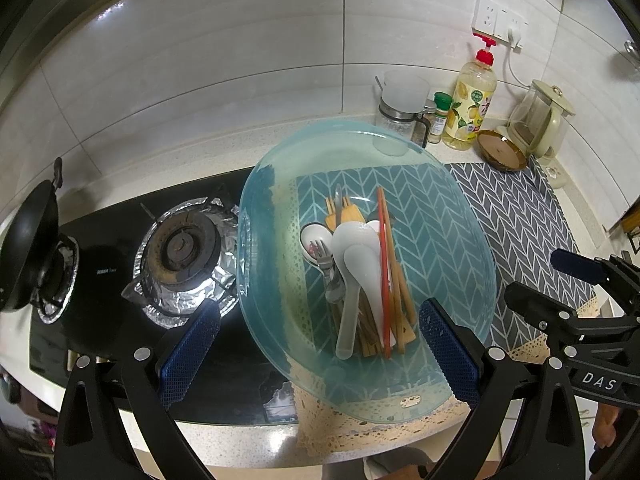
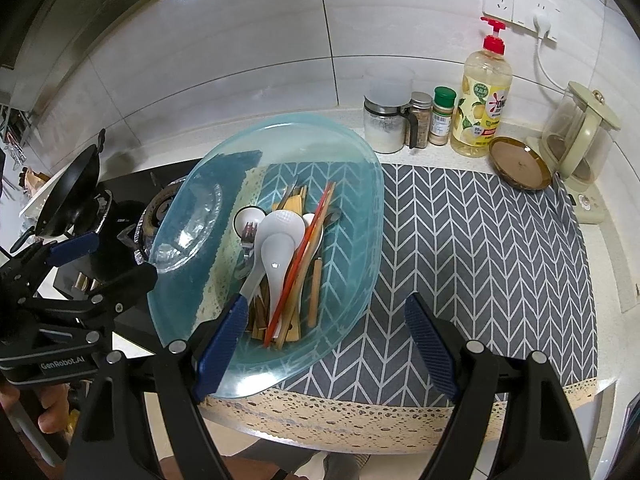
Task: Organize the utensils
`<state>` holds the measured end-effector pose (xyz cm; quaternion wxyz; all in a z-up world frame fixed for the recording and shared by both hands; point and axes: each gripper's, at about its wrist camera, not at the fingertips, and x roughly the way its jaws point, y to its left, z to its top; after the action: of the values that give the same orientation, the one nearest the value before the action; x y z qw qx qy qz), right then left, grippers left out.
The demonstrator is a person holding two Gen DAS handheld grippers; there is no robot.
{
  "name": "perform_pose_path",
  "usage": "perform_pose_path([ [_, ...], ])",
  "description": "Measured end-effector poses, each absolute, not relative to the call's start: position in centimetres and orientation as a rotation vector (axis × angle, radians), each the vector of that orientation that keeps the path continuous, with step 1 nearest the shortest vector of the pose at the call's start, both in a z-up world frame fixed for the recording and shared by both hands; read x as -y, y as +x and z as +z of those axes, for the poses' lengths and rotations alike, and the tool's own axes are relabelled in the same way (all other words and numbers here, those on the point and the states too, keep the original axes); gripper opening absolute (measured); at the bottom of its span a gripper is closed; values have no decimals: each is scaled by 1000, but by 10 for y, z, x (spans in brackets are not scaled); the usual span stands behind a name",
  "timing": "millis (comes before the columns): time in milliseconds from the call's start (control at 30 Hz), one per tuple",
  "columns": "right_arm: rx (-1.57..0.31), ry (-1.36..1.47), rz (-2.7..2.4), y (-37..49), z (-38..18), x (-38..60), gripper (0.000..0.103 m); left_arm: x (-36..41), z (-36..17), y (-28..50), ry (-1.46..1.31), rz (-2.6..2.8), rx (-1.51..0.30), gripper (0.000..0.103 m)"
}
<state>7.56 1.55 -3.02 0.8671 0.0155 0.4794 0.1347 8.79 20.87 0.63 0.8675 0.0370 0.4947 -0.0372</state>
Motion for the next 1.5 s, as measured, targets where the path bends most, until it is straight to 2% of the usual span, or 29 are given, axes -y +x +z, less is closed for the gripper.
perform_pose_path([
  [1500, -1008, 17, 278, 76, -29, -18, 78, -211, 6, 92, 81, -89, -1035, 99],
])
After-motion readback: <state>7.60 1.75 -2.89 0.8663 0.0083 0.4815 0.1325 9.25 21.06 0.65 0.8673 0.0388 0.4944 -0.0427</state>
